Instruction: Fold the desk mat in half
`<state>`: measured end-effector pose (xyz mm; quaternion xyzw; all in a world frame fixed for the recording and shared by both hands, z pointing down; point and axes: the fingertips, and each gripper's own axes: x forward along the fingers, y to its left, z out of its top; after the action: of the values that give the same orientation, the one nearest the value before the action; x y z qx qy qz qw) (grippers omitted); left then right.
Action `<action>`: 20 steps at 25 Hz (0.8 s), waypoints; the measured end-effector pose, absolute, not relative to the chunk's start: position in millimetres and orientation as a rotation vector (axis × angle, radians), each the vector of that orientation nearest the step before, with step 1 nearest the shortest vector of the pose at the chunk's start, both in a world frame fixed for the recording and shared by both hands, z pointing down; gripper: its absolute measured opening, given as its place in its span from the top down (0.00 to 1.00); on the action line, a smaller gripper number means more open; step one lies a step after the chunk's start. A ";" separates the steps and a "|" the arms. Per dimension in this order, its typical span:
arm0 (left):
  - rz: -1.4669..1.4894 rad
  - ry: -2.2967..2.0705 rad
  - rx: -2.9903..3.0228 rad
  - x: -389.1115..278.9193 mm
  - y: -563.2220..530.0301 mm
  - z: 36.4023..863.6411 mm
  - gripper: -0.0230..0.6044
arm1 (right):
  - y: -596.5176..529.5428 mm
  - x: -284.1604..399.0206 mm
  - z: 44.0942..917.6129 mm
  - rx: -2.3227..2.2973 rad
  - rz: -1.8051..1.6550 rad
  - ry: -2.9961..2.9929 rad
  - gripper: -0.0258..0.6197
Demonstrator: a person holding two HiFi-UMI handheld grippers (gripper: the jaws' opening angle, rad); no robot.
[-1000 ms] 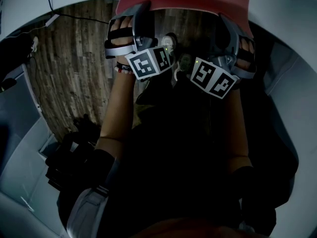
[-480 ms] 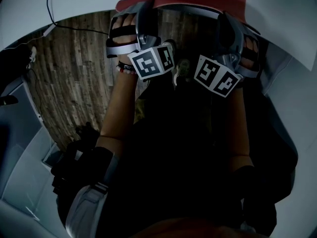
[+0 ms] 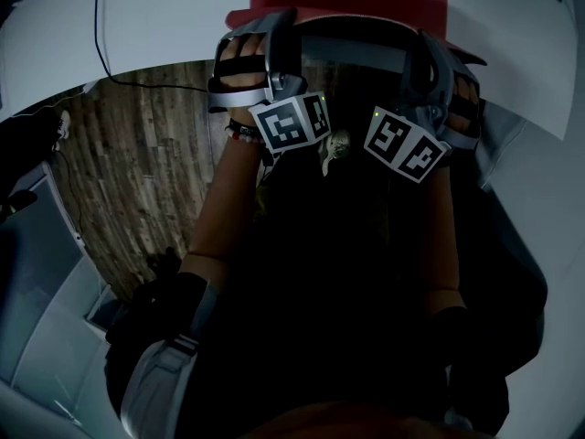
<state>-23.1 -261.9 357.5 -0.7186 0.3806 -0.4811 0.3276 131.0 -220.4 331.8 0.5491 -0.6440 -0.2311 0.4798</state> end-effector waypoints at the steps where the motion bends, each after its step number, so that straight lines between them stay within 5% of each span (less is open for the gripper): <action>1: -1.257 0.993 -1.888 -23.4 -267.3 357.9 0.92 | -225.3 130.5 331.1 1.344 -0.561 -1.566 0.90; 20: -1.405 0.966 -1.920 -7.5 -336.9 392.2 0.91 | -304.4 148.1 361.7 1.280 -0.498 -1.621 0.90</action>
<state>-7.5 -336.9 392.2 -0.7171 0.3607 -0.5249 0.2830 148.1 -304.4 361.7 0.5262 -0.6666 -0.2047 0.4867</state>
